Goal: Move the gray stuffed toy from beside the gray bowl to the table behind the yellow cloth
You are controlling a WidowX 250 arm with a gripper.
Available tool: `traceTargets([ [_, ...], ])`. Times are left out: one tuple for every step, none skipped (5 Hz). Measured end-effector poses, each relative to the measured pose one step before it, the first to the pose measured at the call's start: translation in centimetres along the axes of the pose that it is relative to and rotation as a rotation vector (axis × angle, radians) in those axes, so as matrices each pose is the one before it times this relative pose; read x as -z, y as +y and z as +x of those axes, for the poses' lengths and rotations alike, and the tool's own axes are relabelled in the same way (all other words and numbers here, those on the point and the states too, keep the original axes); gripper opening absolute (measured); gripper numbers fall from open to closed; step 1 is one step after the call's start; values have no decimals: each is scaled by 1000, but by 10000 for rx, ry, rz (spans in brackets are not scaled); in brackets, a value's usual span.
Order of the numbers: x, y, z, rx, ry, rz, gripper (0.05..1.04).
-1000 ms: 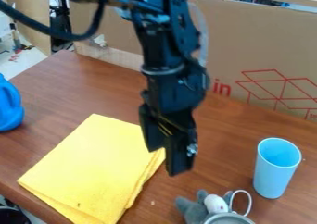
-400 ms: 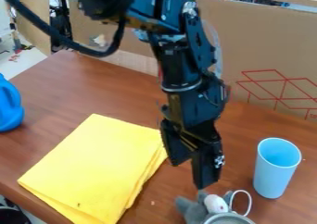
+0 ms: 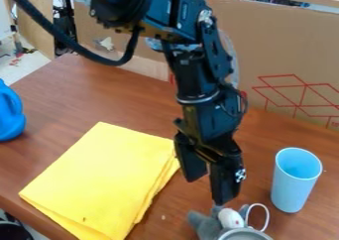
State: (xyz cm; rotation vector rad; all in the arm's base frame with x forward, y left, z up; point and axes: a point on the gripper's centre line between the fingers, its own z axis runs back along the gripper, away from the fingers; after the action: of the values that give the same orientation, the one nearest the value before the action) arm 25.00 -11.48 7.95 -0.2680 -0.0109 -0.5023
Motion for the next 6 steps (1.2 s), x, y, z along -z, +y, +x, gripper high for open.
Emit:
traceTargets([
  [202,286,245,-344,-211,180,1001],
  [752,-401,209,-61,12,-405,1001],
  [660,128,131,-69,70,-73,1001],
  [555,-720,-145,145,39,-78,1001],
  [1035,265,-313,-118,215,-42,1001],
  [290,-124,91,-4,-130,-125,1001],
])
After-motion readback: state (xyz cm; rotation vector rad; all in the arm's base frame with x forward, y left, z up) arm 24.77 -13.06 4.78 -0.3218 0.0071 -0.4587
